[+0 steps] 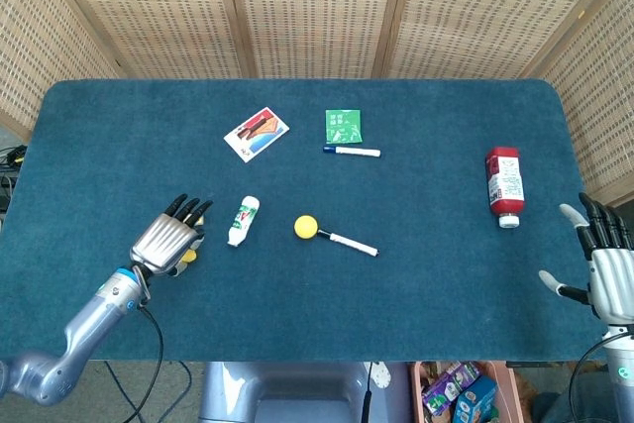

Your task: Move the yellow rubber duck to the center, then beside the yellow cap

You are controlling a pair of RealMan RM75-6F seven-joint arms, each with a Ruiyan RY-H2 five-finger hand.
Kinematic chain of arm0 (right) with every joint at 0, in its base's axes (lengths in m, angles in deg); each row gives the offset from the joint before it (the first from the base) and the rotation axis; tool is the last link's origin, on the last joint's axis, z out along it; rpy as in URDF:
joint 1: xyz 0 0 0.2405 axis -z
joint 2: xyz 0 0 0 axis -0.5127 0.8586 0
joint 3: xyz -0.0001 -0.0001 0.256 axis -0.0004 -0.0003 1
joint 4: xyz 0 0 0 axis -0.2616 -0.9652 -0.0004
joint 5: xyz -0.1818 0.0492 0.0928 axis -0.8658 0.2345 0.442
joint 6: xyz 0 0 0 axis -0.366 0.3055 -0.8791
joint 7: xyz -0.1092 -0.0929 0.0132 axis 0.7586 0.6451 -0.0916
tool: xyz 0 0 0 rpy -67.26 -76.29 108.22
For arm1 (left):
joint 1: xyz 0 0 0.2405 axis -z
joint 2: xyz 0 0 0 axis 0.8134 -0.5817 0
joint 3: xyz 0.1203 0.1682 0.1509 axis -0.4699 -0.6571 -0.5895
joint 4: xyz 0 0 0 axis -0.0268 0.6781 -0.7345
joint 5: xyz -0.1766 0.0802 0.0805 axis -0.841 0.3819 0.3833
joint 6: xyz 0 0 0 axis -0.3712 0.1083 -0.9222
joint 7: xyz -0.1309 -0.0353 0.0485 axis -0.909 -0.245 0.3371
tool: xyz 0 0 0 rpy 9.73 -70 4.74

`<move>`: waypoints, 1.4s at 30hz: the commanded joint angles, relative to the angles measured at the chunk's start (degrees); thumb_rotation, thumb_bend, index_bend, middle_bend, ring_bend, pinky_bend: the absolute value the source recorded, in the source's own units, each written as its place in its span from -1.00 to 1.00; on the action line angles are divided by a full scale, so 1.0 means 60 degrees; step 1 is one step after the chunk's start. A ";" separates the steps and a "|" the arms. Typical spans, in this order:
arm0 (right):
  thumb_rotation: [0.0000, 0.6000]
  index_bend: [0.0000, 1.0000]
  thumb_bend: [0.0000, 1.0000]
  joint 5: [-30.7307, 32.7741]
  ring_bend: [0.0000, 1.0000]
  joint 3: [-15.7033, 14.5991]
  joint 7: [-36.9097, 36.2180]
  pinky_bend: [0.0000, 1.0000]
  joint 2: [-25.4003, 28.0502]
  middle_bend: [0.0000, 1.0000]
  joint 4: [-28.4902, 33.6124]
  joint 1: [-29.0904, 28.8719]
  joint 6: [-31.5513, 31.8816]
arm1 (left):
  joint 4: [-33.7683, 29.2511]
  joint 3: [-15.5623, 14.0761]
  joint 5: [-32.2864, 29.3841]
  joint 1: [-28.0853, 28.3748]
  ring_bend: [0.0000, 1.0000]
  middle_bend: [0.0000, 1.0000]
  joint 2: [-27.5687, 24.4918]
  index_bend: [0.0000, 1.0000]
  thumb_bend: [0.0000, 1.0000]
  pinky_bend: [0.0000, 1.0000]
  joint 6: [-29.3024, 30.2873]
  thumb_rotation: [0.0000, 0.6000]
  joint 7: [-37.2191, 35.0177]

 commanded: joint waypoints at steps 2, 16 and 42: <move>1.00 -1.00 -0.97 0.0001 -1.00 0.0004 0.0009 -1.00 -0.0002 -1.00 0.0007 0.0008 -0.0009 | 0.0689 -0.0001 0.0024 -0.0309 -1.00 -1.00 0.0242 0.09 -0.35 -1.00 -0.0212 1.00 -0.0525; 1.00 -1.00 -0.97 0.0102 -1.00 0.0052 0.0023 -1.00 -0.0001 -1.00 -0.0014 0.0003 -0.0145 | 0.1839 0.0458 -0.0211 -0.0354 -1.00 -1.00 0.0924 0.09 -0.34 -1.00 -0.0854 1.00 -0.0721; 1.00 -1.00 -0.97 0.0077 -1.00 0.0067 0.0079 -1.00 0.0042 -1.00 0.0096 0.0046 -0.0148 | 0.1539 0.0678 -0.1019 -0.0417 -1.00 -1.00 0.0842 -0.88 -0.40 -1.00 -0.1120 1.00 -0.0017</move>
